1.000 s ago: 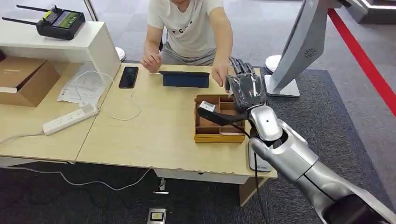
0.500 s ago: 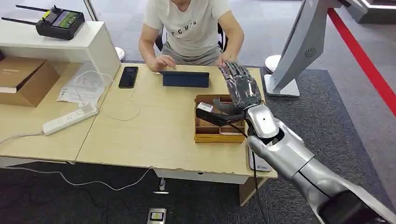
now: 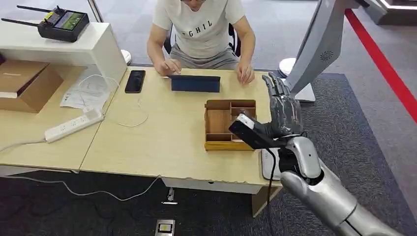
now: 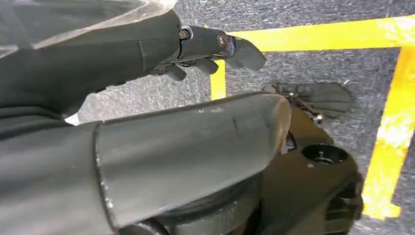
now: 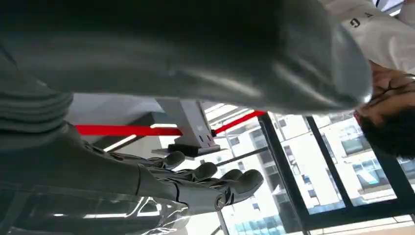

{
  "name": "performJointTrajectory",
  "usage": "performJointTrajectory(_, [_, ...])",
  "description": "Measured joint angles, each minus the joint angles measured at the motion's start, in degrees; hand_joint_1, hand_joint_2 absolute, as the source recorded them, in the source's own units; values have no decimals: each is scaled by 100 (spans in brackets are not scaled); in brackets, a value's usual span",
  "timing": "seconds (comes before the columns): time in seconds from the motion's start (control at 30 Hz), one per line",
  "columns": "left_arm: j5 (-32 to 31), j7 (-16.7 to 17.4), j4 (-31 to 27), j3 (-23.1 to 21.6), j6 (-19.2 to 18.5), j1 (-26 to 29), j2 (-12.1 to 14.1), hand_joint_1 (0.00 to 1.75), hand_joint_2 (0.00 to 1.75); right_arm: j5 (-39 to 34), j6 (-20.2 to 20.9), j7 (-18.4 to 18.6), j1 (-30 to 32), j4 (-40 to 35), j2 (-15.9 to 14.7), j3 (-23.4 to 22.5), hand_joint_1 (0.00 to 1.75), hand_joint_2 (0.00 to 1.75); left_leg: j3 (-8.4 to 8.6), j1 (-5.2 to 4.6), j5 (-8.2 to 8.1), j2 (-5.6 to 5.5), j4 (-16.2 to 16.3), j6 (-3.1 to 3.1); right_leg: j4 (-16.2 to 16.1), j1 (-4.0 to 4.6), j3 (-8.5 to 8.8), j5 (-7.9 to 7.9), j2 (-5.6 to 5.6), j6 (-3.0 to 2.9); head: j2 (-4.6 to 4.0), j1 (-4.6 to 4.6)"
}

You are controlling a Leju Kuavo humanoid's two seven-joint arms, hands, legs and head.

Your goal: Pass the card to the sensor for recognition and then transmit it.

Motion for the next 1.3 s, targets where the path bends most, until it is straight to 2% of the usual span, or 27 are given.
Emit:
performJointTrajectory(0.13, [35, -52, 4, 0, 2, 2, 13, 0, 0, 131, 105, 180, 565, -877, -223, -111, 0, 0, 2, 1, -1, 12, -1, -2, 1, 2, -9, 1, 10, -2, 0, -4])
performJointTrajectory(0.23, [37, -109, 4, 0, 6, 0, 13, 0, 0, 267, 162, 252, 948, -1315, -258, -127, 0, 0, 1, 3, -1, 11, -2, -2, 2, 4, -9, 1, 9, -2, 0, -9])
performJointTrajectory(0.27, [39, -118, 7, 0, 6, 0, 13, 0, 0, 313, 175, 267, 1044, -1435, -260, -127, 0, 175, 0, 3, -1, 12, -2, -2, 2, 4, -8, 1, 9, -2, 0, -7])
performJointTrajectory(0.4, [37, -183, 7, 0, 26, -3, 13, 0, 0, 309, 134, 261, 1237, -1736, -287, -131, 0, 175, 1, 3, -1, 18, -2, -2, 2, 4, -6, 1, 9, -2, 0, -5])
performJointTrajectory(0.53, [15, -341, 7, 0, 26, -8, 13, 0, 0, 247, 68, 184, 1446, -1713, -145, -109, 0, 175, -1, 3, -1, 17, -2, -2, 2, 4, -6, 1, 9, -2, 0, -7])
performJointTrajectory(0.73, [-68, -402, 7, 0, 6, -24, 11, 0, 0, 282, -181, 92, 1558, -973, 297, -18, 0, 175, -1, 4, 0, 15, -3, -3, 3, 5, -7, 1, 9, -2, 0, -7])
performJointTrajectory(0.87, [-116, -374, 7, 0, -7, -26, 11, 0, 0, 390, -105, 167, 1555, -551, 505, -9, 0, 175, -2, 4, 0, 16, -3, -3, 3, 5, -7, 1, 9, -2, 0, -7])
performJointTrajectory(1.13, [-124, -361, 7, 0, -11, -26, 11, 0, 0, 428, -91, 166, 1548, -462, 543, -5, 0, 175, -3, 4, 0, 16, -4, -3, 3, 5, -7, 1, 9, -2, 0, -7])
performJointTrajectory(1.2, [-142, -328, 7, 0, -20, -28, 11, 0, 0, 492, -87, 162, 1516, -162, 653, 2, 0, 175, -3, 5, 0, 17, -3, -3, 3, 6, -7, 1, 9, -2, 0, -7])
performJointTrajectory(1.27, [-144, -310, 7, 0, -22, -27, 11, 0, 0, 544, -92, 97, 1420, 822, 983, 26, 0, 175, -4, 5, 0, 15, -3, -3, 3, 6, -8, 1, 8, -2, 0, -4])
performJointTrajectory(1.3, [-140, -302, 7, 0, -22, -25, 9, 0, 0, 547, -63, 97, 1398, 913, 1014, 30, 0, 175, -4, 5, 0, 15, -3, -3, 3, 6, -9, 1, 8, -2, 0, -7])
